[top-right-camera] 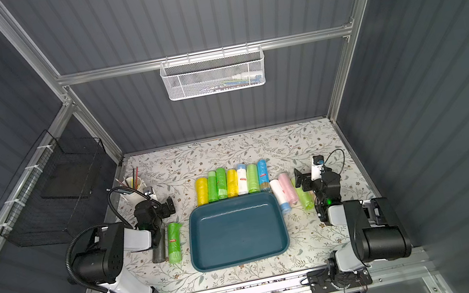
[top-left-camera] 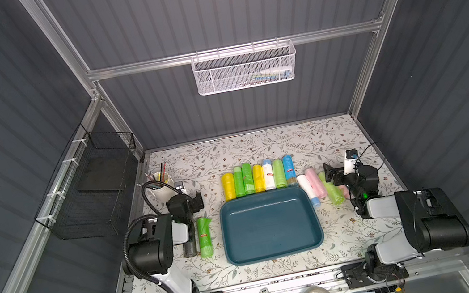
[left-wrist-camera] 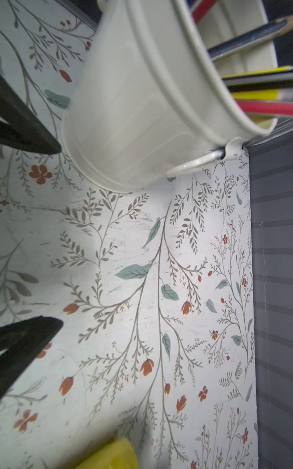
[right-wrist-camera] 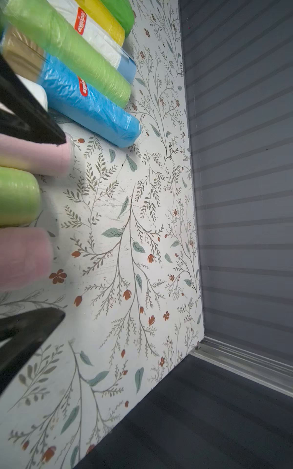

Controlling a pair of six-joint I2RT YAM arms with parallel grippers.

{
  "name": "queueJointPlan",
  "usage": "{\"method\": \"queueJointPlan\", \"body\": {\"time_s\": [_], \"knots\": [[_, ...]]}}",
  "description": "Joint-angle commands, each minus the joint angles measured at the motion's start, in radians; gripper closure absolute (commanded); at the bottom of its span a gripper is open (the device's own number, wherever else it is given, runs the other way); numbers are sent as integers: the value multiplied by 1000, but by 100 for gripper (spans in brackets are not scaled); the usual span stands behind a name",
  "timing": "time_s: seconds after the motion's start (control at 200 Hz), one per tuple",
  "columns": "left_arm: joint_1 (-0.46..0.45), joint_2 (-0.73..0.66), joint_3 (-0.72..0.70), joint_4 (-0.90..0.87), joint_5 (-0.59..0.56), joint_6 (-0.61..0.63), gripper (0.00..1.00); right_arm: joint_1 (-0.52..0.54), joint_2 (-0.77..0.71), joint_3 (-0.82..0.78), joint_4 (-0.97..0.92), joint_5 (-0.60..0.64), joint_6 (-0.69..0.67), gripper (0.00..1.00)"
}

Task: Put the roll of trash bags into the storage box
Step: Pick up the roll of trash bags from the center of the board.

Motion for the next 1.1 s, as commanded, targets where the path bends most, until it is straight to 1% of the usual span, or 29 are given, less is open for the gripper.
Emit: {"method": "queueJointPlan", "body": {"time_s": [0.0,0.16,0.23,0.31,1.095], "knots": [[-5,-4,10,6,5,-4,0,2,-5,1,12,-6,-6,1],[-5,-3,9,8,6,-3,0,3,-4,2,10,-3,-4,1],[-5,-4,10,8,6,-4,0,1,-4,26,-37,72,27,1],[-5,-3,9,7,6,-4,0,-4,-2,18,-17,67,31,1],[-5,-3,14,3,8,-4,0,-3,-3,21,-24,71,29,1]]}}
